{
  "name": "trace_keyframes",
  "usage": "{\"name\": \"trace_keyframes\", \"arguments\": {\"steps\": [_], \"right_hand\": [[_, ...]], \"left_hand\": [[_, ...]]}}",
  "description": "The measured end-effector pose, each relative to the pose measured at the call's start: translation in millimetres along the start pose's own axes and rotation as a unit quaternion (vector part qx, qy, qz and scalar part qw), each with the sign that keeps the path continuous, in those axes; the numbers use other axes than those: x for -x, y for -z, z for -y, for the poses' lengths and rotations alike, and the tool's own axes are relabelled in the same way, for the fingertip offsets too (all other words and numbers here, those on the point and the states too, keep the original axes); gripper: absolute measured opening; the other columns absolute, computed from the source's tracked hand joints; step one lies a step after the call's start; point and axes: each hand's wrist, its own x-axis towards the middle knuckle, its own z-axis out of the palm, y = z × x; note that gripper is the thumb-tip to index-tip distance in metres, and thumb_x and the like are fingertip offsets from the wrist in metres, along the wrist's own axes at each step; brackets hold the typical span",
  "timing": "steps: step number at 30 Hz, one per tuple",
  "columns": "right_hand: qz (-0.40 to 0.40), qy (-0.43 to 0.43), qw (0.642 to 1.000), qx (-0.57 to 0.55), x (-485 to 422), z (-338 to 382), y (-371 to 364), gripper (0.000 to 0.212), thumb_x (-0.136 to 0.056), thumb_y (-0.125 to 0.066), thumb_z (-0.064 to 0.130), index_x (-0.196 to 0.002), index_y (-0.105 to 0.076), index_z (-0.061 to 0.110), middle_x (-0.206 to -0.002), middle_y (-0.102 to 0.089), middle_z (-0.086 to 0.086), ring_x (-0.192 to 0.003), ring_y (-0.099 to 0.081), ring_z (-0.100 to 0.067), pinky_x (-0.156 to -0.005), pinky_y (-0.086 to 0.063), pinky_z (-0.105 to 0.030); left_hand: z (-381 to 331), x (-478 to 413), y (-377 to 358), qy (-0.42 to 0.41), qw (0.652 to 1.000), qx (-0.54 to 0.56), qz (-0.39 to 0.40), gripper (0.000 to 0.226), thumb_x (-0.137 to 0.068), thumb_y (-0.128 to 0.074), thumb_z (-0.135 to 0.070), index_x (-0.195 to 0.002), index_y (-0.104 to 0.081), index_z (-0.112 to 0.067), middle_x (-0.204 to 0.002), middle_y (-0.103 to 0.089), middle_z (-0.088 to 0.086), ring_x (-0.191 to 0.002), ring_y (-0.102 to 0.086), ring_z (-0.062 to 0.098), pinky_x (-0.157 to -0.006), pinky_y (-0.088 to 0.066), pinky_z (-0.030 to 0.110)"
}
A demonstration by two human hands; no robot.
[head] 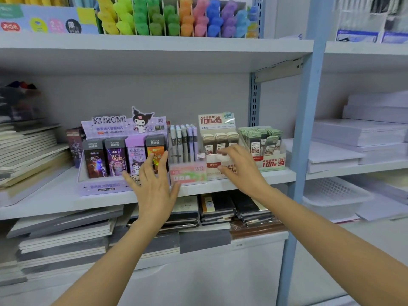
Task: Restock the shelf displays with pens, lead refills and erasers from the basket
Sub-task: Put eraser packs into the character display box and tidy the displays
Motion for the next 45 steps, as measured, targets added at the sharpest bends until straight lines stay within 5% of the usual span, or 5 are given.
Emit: {"name": "trace_keyframes", "arguments": {"steps": [4,8,22,33,45], "right_hand": [[-0.12,-0.064,0.989,0.061,0,-25,24,0.04,-0.092,-0.059,0.022,-0.131,-0.052,0.019,-0.132,-0.05,0.0,-0.127,-0.039,-0.016,-0.108,-0.029,-0.034],[-0.09,-0.109,0.972,0.189,3,-51,39,0.044,-0.091,-0.061,0.02,-0.134,-0.052,0.015,-0.136,-0.048,-0.007,-0.133,-0.034,-0.026,-0.111,-0.021,-0.046],[-0.079,-0.052,0.971,0.218,4,-43,45,0.032,-0.092,-0.06,0.014,-0.124,-0.06,0.012,-0.125,-0.06,-0.007,-0.12,-0.047,-0.027,-0.1,-0.037,-0.041],[-0.005,-0.153,0.974,0.166,-6,-40,45,0.027,-0.089,-0.067,0.02,-0.114,-0.063,0.013,-0.124,-0.054,-0.008,-0.121,-0.041,-0.025,-0.1,-0.033,-0.037],[-0.046,-0.073,0.987,0.134,2,-25,48,0.032,-0.09,-0.063,0.017,-0.122,-0.061,0.017,-0.123,-0.055,-0.003,-0.118,-0.043,-0.02,-0.099,-0.034,-0.032]], "left_hand": [[-7,2,-2,-0.02,0.999,0.034,-0.014,0.091,-0.086,-0.066,-0.042,-0.156,-0.01,-0.025,-0.161,-0.004,0.016,-0.149,-0.001,0.035,-0.11,0.013,0.064],[-20,2,-6,-0.037,0.999,0.023,0.017,0.093,-0.087,-0.064,-0.046,-0.155,-0.002,-0.032,-0.162,0.01,0.013,-0.149,0.013,0.03,-0.112,0.008,0.067],[-30,4,-5,-0.03,0.997,-0.01,0.067,0.098,-0.092,-0.053,-0.051,-0.143,0.03,-0.04,-0.161,0.016,0.013,-0.149,0.013,0.032,-0.114,0.006,0.066],[-27,3,13,-0.044,0.991,0.007,0.124,0.096,-0.094,-0.053,-0.048,-0.148,0.025,-0.037,-0.161,0.011,0.015,-0.149,0.01,0.031,-0.116,0.002,0.062],[-25,5,9,-0.055,0.992,0.026,0.106,0.097,-0.092,-0.057,-0.046,-0.15,0.019,-0.037,-0.161,0.019,0.014,-0.148,0.015,0.032,-0.118,0.0,0.058]]}}
